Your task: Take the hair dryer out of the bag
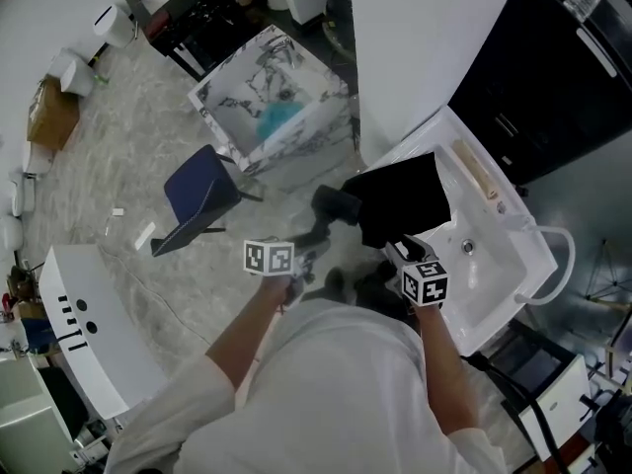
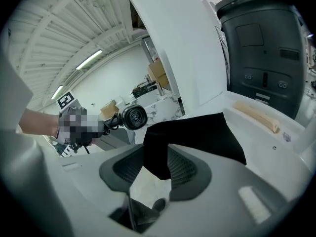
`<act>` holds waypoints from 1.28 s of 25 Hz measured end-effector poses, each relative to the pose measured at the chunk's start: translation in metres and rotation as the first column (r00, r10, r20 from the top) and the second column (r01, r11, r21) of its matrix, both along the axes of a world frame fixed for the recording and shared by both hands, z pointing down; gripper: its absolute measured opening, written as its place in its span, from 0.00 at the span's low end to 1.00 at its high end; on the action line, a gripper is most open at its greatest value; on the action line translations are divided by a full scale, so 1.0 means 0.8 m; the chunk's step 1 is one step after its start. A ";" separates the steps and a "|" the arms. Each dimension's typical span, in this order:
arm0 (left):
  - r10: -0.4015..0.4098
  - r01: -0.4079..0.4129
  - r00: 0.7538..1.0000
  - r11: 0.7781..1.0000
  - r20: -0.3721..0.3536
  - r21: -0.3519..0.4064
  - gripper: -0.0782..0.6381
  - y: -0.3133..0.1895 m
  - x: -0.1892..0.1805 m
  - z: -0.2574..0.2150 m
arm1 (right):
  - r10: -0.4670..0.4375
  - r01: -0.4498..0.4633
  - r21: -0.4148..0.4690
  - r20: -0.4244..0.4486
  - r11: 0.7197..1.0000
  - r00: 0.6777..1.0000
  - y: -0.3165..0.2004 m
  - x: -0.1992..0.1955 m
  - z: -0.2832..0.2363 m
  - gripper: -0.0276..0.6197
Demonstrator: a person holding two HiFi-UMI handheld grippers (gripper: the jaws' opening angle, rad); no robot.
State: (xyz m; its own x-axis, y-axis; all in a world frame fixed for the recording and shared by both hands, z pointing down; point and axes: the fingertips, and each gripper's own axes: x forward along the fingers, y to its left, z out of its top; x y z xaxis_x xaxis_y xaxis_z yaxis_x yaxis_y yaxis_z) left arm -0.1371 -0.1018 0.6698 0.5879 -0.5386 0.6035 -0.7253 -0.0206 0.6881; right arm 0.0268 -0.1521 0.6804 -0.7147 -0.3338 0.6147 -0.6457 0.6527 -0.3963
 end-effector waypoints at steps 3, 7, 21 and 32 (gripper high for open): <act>0.034 -0.034 0.999 0.999 -0.021 0.033 0.42 0.000 0.002 -0.011 | 0.041 -0.041 0.010 -0.003 0.999 0.999 0.013 0.000 -0.010 0.28; 0.100 -0.097 0.995 0.992 -0.031 0.087 0.42 0.001 0.011 -0.022 | 0.113 -0.113 0.019 0.006 0.993 0.994 0.030 0.012 -0.023 0.27; 0.237 -0.218 0.966 0.961 -0.098 0.173 0.42 0.017 0.079 -0.060 | 0.361 -0.364 0.041 0.064 0.931 0.930 0.124 0.068 -0.067 0.21; 0.284 -0.259 0.952 0.947 -0.118 0.188 0.42 0.046 0.137 -0.082 | 0.435 -0.448 0.087 0.131 0.890 0.891 0.157 0.136 -0.109 0.06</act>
